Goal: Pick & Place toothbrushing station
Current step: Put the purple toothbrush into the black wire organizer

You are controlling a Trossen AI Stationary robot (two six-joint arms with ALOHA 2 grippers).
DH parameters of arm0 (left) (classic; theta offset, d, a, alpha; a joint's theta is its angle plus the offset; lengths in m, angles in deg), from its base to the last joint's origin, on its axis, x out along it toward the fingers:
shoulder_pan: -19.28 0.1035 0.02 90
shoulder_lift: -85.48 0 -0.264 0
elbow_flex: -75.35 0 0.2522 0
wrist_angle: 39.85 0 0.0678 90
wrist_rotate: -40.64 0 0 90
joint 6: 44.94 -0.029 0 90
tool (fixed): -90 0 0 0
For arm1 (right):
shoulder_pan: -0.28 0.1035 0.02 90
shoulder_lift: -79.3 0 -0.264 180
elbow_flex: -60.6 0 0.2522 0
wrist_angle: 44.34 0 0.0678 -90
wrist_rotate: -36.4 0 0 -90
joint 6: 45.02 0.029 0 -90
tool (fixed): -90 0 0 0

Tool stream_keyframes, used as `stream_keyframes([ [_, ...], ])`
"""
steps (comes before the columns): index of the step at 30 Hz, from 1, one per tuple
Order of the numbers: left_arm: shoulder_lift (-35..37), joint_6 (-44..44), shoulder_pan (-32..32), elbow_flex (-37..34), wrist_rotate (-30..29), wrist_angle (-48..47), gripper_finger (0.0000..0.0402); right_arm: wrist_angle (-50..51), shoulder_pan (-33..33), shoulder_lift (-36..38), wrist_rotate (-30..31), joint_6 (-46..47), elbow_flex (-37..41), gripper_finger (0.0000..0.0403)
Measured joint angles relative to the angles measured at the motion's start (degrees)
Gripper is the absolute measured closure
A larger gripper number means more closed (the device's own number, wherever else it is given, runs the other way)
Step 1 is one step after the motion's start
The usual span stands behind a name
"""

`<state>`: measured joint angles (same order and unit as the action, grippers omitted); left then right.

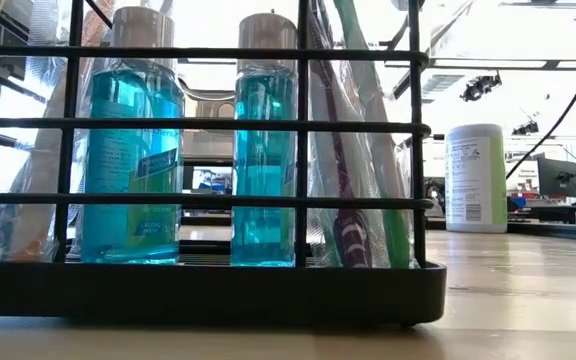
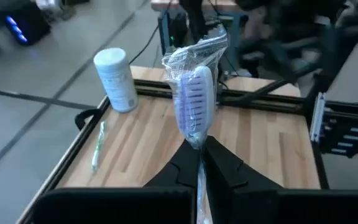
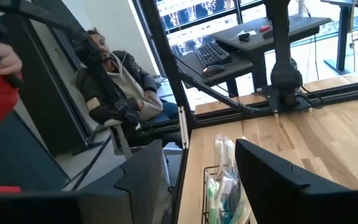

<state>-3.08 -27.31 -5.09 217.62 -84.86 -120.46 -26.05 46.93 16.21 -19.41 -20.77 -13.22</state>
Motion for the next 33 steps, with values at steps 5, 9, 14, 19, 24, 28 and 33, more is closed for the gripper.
stream_keyframes([
  [5,0.04,10.98,-16.19,-12.61,-19.28,4.97,0.0400,-0.32,-0.02,0.00,-0.35,-0.35,0.00,0.0207],
  [9,-0.04,17.14,-24.19,-25.82,-30.45,17.04,0.0400,-0.52,-0.02,0.00,-3.17,-0.04,0.00,0.0207],
  [14,0.27,31.77,-31.66,-37.39,-44.91,22.14,0.0400,-1.10,-0.02,0.00,-4.53,-0.04,0.00,0.0207],
  [19,0.27,46.99,-34.70,-45.69,-54.00,23.71,0.0401,-2.04,-0.02,0.00,-4.58,-0.07,0.00,0.0207],
  [24,0.18,58.40,-34.23,-54.12,-54.60,28.90,0.0401,-3.36,-0.02,0.00,-4.58,-0.07,0.00,0.0207],
  [28,-0.44,60.24,-32.59,-60.15,-54.56,38.68,0.0401,-3.49,-0.02,0.00,-4.60,0.17,0.00,0.0207],
  [33,-1.68,60.29,-32.65,-62.55,-54.73,44.02,0.0401,-3.49,0.24,0.00,-4.58,1.30,0.00,0.0207],
])
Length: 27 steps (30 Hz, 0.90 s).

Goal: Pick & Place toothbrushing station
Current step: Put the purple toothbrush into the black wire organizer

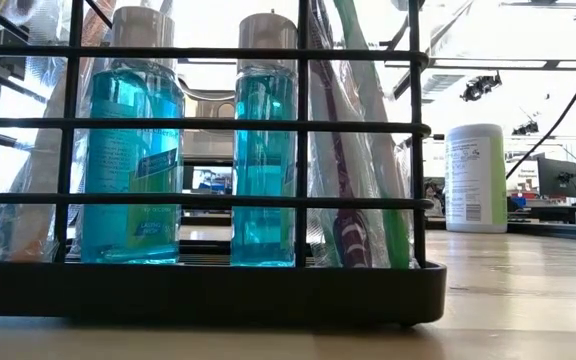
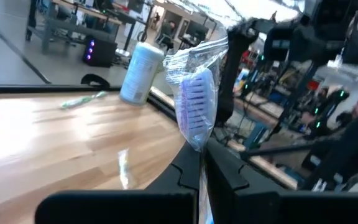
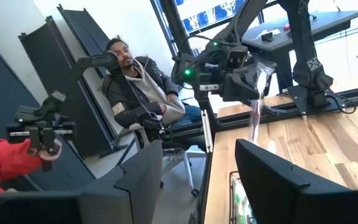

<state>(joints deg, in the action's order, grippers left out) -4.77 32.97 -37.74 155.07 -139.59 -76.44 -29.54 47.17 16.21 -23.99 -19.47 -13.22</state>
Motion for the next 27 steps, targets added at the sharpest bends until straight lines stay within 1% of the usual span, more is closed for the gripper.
stream_keyframes([
  [4,-0.67,-0.15,-0.02,0.03,0.09,0.92,0.0401,0.00,0.00,0.00,0.00,0.08,0.00,0.0207],
  [6,-0.73,-2.01,0.00,0.04,1.10,1.42,0.0401,-0.02,-0.02,0.00,0.00,0.10,0.00,0.0207],
  [8,-0.75,-5.70,0.22,0.04,3.14,3.78,0.0401,-0.04,-0.02,0.00,0.00,0.10,0.00,0.0207],
  [10,-0.67,-11.53,0.84,0.58,4.10,6.67,0.0401,-0.14,-0.08,0.00,0.02,-0.07,0.00,0.0207],
  [14,0.08,-28.34,1.25,4.90,5.81,10.89,0.0401,-0.39,-0.52,0.00,0.06,-0.26,0.00,0.0207],
  [18,1.72,-42.39,1.87,10.21,7.42,10.82,0.0401,-0.39,-0.94,0.00,0.06,-0.32,0.00,0.0207],
  [19,2.69,-45.64,1.94,11.33,8.58,10.91,0.0401,-0.42,-0.92,0.00,0.03,-0.55,0.00,0.0207],
  [23,7.37,-55.99,2.27,13.12,14.02,11.18,0.0401,-0.43,-0.87,0.00,0.00,-1.39,0.00,0.0207],
  [27,12.59,-61.16,1.72,13.09,15.99,8.40,0.0401,-0.42,-0.87,0.00,0.02,-1.39,0.00,0.0207],
])
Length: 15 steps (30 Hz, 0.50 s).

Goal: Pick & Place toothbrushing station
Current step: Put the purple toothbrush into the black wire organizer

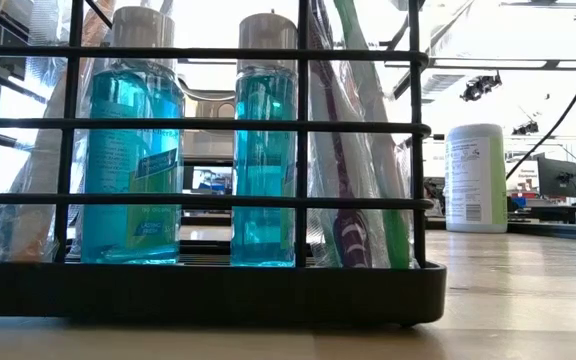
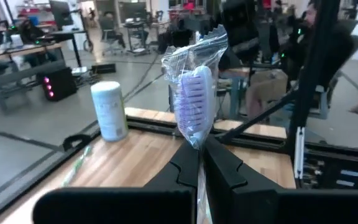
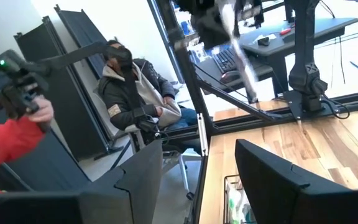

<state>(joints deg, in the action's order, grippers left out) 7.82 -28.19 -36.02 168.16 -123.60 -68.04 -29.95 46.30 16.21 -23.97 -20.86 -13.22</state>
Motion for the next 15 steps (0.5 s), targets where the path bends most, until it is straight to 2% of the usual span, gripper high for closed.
stream_keyframes([
  [5,6.54,-0.07,-1.91,0.04,-0.09,-9.18,0.0401,-0.02,0.00,0.00,0.14,0.00,0.00,0.0207],
  [10,11.44,12.39,-1.83,-0.07,-0.77,-25.54,0.0400,-0.02,-0.02,0.00,0.46,0.04,0.00,0.0207],
  [15,14.06,14.78,-1.85,-4.39,-0.69,-27.72,0.0400,-0.02,-0.39,0.00,0.54,0.02,0.00,0.0207],
])
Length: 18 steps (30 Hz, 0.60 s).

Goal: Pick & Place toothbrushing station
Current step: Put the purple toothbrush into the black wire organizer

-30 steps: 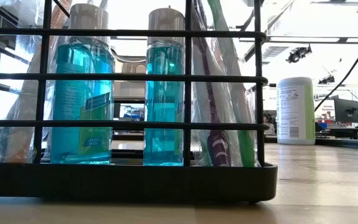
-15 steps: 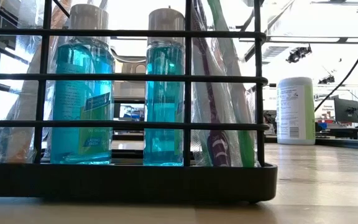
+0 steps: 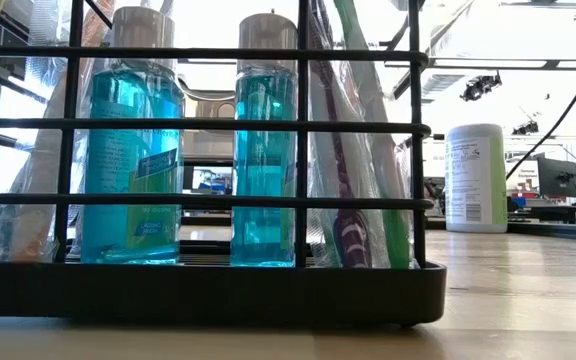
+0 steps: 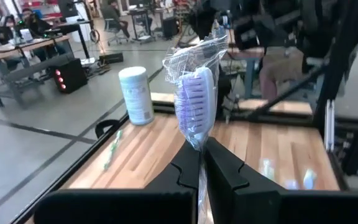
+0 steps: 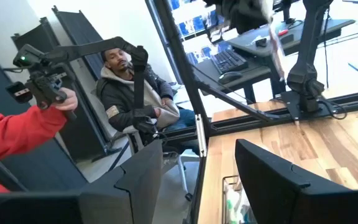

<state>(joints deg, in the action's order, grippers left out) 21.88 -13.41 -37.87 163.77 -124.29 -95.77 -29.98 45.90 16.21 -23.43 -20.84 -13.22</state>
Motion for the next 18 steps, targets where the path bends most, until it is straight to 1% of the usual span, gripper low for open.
stream_keyframes([
  [3,2.58,0.84,-0.07,-3.46,0.46,0.60,0.0400,0.00,-0.82,0.00,0.05,0.12,0.00,0.0207],
  [6,6.53,1.33,-1.66,-5.86,0.48,1.51,0.0399,0.02,-1.35,0.00,-0.03,0.18,0.00,0.0207],
  [12,14.74,-0.64,-5.28,-8.06,-1.66,1.77,0.0399,-0.09,-1.57,0.00,0.69,0.18,0.00,0.0207],
  [18,21.47,-1.68,-5.51,-13.32,-1.88,1.75,0.0399,-1.17,-1.66,0.00,1.41,0.06,0.00,0.0207],
])
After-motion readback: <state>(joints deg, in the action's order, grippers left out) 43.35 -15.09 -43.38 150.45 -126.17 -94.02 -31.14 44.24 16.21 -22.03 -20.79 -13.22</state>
